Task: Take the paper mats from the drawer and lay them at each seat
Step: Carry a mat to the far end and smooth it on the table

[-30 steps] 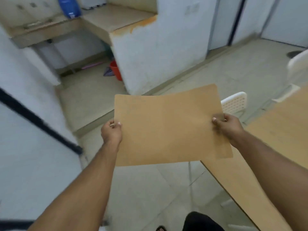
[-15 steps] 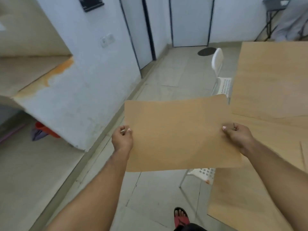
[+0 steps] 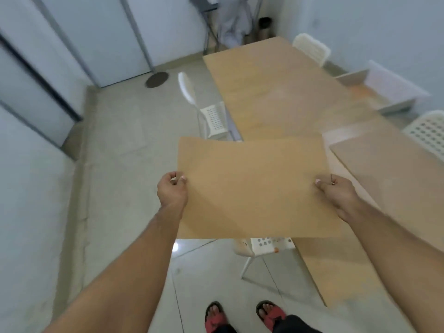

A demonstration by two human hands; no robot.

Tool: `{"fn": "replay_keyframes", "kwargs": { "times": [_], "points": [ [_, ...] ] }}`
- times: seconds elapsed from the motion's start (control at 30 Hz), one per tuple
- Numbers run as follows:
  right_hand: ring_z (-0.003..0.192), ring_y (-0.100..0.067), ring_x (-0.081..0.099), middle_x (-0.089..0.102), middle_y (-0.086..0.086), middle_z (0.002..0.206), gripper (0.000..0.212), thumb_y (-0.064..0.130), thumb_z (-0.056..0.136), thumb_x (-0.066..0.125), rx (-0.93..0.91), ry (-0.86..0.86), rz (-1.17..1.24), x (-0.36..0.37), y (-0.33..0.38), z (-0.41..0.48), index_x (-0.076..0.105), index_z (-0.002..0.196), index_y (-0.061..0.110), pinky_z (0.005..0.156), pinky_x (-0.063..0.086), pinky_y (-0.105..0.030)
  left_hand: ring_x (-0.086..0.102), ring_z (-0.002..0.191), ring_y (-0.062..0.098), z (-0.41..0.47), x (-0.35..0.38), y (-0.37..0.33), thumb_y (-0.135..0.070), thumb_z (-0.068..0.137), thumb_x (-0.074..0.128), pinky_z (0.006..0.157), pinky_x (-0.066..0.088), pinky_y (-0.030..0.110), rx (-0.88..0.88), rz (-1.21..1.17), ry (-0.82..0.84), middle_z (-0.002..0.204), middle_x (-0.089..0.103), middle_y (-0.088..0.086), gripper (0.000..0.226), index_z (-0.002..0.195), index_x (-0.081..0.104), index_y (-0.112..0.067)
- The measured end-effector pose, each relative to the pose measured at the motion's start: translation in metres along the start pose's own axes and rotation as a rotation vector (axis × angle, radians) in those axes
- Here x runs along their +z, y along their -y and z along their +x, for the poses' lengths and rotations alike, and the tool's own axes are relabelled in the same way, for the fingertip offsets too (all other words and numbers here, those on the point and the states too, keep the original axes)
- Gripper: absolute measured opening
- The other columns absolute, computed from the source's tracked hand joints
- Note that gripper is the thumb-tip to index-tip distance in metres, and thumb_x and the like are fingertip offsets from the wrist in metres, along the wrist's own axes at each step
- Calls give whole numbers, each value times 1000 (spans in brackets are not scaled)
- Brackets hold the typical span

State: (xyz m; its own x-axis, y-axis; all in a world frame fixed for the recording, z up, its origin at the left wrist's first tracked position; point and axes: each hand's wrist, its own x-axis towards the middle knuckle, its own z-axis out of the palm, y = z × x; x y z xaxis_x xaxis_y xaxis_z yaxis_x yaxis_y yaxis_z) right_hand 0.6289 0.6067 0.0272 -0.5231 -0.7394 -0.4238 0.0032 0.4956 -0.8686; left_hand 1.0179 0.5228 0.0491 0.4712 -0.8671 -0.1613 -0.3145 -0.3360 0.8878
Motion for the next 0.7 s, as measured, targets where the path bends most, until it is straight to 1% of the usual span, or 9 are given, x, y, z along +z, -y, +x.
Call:
{"fn": "replay_keyframes", "kwargs": {
  "times": [0.07,0.17,0.23,0.27,0.33,0.43,0.5,0.63,0.7],
  "points": [
    [81,-26,65,71,-11,96,8,20,94,67,75,-110,78,-14,-18,-22,69,90,14,82,55,-47,65,89,25,17,25,-13,-21,94,63,86,54,36,50,23,133,107,69,6,21,115,64,-16],
    [79,-25,63,70,-13,97,8,17,95,65,137,-277,170,-28,-42,-53,68,88,16,78,52,-42,66,99,28,30,67,-33,-20,94,62,92,54,41,145,95,298,110,68,6,24,117,65,-16],
    [80,-25,62,68,-13,99,8,14,96,63,174,-395,216,-37,-55,-75,69,100,12,76,50,-37,64,97,25,26,97,-46,-19,96,60,91,52,35,201,141,401,108,66,4,24,119,65,-14],
    [83,-26,62,68,-12,100,12,13,97,62,201,-451,239,-41,-62,-83,68,107,11,77,51,-37,61,94,22,21,111,-53,-18,97,59,86,49,31,228,163,450,107,65,3,24,120,64,-14],
    [89,-29,64,67,-11,102,15,13,97,61,251,-543,273,-50,-74,-98,65,112,14,82,53,-40,60,91,23,9,142,-65,-16,98,57,80,46,28,296,193,544,108,67,5,24,120,64,-10],
    [94,-32,66,69,-12,103,16,7,94,60,334,-616,316,-61,-95,-106,66,108,13,86,55,-46,60,90,26,-8,183,-81,-15,99,55,76,44,29,369,258,658,102,65,4,25,122,63,-10],
    [89,-31,65,69,-12,100,17,4,90,58,377,-658,357,-65,-108,-106,67,103,10,80,53,-41,57,86,24,-15,206,-90,-15,100,54,73,41,29,404,303,697,101,62,3,25,123,62,-11],
    [92,-33,65,69,-12,100,9,13,87,57,476,-679,398,-66,-113,-98,65,92,13,83,54,-45,58,87,25,-16,244,-101,-18,99,56,73,44,31,472,388,732,109,66,7,26,124,62,-12],
    [91,-34,65,68,-14,98,11,13,86,56,503,-690,414,-66,-112,-92,64,93,10,78,54,-42,58,88,26,-15,261,-102,-17,99,56,75,44,31,480,413,755,109,65,8,26,124,62,-12]
  ]
}}
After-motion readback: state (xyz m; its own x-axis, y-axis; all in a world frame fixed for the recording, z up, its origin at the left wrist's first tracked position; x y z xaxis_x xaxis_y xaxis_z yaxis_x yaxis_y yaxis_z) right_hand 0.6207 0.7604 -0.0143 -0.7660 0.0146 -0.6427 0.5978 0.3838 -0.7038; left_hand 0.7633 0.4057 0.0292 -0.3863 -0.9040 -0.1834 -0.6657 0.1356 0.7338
